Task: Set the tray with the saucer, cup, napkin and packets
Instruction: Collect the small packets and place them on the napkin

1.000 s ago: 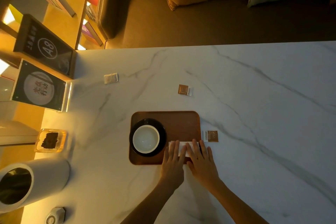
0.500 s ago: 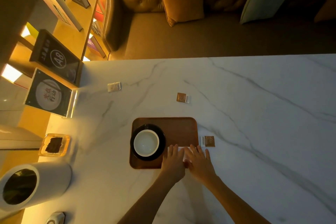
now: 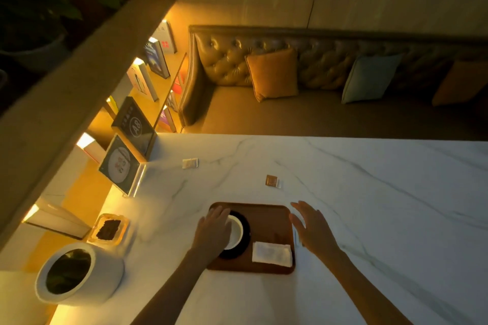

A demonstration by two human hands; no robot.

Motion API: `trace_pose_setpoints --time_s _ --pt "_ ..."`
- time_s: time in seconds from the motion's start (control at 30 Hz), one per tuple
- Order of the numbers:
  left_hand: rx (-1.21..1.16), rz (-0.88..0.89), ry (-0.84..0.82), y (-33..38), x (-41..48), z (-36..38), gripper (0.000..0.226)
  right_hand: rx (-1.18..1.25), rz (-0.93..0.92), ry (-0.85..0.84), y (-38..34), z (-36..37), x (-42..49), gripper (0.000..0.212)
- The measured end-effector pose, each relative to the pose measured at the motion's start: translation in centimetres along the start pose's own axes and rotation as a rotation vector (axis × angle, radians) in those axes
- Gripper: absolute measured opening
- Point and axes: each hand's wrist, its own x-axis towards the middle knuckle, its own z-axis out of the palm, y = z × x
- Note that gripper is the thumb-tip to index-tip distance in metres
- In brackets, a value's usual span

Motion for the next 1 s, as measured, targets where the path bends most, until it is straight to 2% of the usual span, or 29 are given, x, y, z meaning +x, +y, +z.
trace_pose_setpoints --time_s 0.27,0.4,0.67,0.83,1.0 --pt "-0.009 -0.084 0.131 -5.1 -1.1 -4.3 0.043 0.149 -0.089 0.139 -6.4 -1.5 1.1 0.033" --pt "-0.026 -0.139 0.194 -7.3 -0.9 -5.6 0.034 0.144 -0.105 0.148 -9.2 -0.6 2.8 0.03" --pt "-0.153 -0.292 0.231 -13.4 4.0 -7.6 0.024 0.056 -0.15 0.003 -15.5 4.5 11.8 0.021" --pt "-0.217 -0.373 0.221 -17.3 10.8 -7.2 0.022 -0.044 -0.126 -0.118 -18.8 9.4 19.1 0.023" --pt "-0.215 -0.371 0.228 -20.3 18.4 -5.8 0.022 -0.155 -0.115 -0.18 -20.8 14.1 26.9 0.026"
